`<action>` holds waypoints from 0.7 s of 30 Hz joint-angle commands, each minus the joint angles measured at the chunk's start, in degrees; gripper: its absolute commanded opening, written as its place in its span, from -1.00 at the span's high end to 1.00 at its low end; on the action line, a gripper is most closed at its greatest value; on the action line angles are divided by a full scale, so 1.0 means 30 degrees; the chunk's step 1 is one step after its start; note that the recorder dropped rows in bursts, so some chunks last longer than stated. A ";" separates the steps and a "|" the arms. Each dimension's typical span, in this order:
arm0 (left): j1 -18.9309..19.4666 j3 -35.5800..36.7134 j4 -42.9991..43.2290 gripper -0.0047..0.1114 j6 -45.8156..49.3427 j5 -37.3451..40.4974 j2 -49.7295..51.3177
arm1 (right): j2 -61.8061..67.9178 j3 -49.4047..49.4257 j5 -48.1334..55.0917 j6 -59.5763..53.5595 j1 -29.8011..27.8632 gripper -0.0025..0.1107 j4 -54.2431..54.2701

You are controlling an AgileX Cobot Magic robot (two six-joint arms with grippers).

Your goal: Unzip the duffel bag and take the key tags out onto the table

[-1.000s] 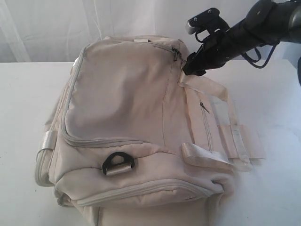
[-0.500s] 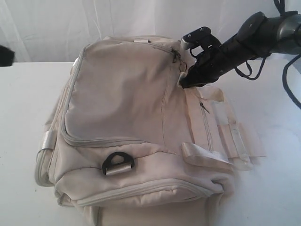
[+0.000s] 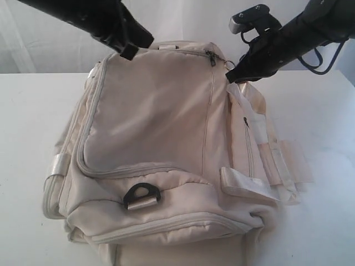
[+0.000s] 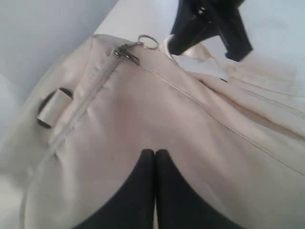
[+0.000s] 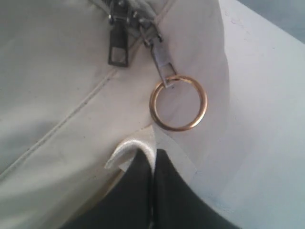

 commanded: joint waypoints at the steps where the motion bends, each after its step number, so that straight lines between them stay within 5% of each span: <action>1: -0.1269 -0.1565 0.0292 0.92 0.1187 -0.2603 0.1839 | -0.0466 -0.0217 -0.0262 0.0097 -0.0212 0.96 0.0028; 5: -0.2093 -0.2641 0.0292 0.80 0.5654 -0.4030 0.3437 | -0.0749 -0.0228 -0.0262 0.0138 -0.0212 0.96 0.0028; 8: -0.2605 -0.3155 0.0292 0.46 0.8951 -0.5040 0.4541 | -0.1091 -0.0228 -0.0160 0.0297 -0.0212 0.96 0.0028; 13: -0.3357 -0.3244 -0.0124 -0.01 0.9477 -0.8316 0.5835 | -0.1412 -0.0228 -0.0111 0.0549 -0.0212 0.96 0.0062; 21: -0.4074 -0.3244 -0.0124 -0.10 0.9378 -1.1707 0.7250 | -0.1458 -0.0228 -0.0150 0.0969 -0.0212 0.96 0.0062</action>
